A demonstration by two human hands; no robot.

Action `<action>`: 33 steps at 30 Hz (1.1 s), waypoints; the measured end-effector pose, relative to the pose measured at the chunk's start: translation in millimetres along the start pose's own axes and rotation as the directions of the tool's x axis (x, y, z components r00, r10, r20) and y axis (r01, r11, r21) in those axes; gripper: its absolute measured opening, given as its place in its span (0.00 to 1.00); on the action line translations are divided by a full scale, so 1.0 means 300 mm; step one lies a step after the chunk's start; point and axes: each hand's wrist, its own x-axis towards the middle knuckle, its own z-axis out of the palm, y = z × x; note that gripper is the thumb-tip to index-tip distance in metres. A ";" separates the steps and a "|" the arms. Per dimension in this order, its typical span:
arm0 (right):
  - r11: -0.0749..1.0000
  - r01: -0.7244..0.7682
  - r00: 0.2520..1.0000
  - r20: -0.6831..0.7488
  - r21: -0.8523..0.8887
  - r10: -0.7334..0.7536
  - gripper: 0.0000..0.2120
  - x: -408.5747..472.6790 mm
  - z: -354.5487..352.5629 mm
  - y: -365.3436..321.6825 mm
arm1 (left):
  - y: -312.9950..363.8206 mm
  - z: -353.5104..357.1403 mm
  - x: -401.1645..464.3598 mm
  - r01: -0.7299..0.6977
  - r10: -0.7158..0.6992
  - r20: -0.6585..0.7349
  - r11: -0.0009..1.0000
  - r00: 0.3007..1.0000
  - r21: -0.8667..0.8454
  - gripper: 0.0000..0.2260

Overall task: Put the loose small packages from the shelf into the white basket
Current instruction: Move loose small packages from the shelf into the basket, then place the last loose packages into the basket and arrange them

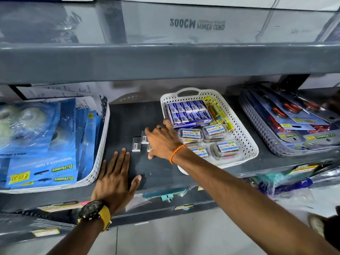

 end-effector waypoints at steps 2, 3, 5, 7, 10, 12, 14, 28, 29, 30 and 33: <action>1.000 -0.016 1.000 -0.007 0.001 0.016 0.35 0.003 0.004 -0.007 | -0.001 0.002 -0.001 0.000 0.000 -0.004 1.000 1.000 -0.002 0.38; 1.000 -0.019 1.000 -0.013 0.013 0.019 0.33 0.004 0.006 -0.008 | -0.001 0.002 -0.002 -0.001 0.001 -0.005 1.000 1.000 -0.004 0.38; 0.996 -0.015 0.999 -0.029 0.083 0.018 0.30 0.008 0.007 -0.003 | -0.004 0.003 -0.004 -0.003 0.002 -0.009 1.000 1.000 -0.009 0.39; 0.974 0.004 1.000 -0.031 0.228 0.003 0.31 0.009 -0.001 0.014 | -0.001 0.001 -0.001 0.002 -0.002 -0.019 1.000 1.000 -0.024 0.39; 0.915 -0.001 0.998 -0.054 0.403 0.025 0.34 0.011 -0.046 0.071 | -0.003 0.001 0.002 0.011 -0.011 -0.018 1.000 1.000 -0.022 0.39; 0.886 -0.032 0.992 -0.094 0.462 0.085 0.27 0.008 -0.082 0.137 | -0.003 0.003 0.002 0.007 -0.007 -0.017 1.000 1.000 -0.028 0.39; 0.881 -0.094 0.978 -0.125 0.463 0.169 0.16 0.001 -0.106 0.220 | -0.001 0.002 -0.002 0.000 -0.001 -0.027 0.999 1.000 -0.042 0.38; 0.876 -0.351 0.934 0.059 0.331 0.353 0.14 -0.010 -0.081 0.518 | 0.003 -0.002 -0.003 -0.006 0.005 -0.022 0.999 1.000 -0.034 0.39; 0.861 -0.364 0.929 0.079 0.354 0.360 0.15 -0.006 -0.081 0.519 | 0.004 -0.004 -0.003 -0.006 0.005 -0.025 0.999 1.000 -0.035 0.39; 0.849 -0.373 0.927 0.099 0.376 0.363 0.15 -0.001 -0.084 0.522 | 0.006 -0.007 -0.001 -0.007 0.006 -0.023 0.999 1.000 -0.034 0.39; 0.827 -0.385 0.923 0.162 0.409 0.350 0.22 0.010 -0.085 0.519 | 0.004 -0.010 -0.003 -0.010 0.009 -0.023 0.999 1.000 -0.033 0.39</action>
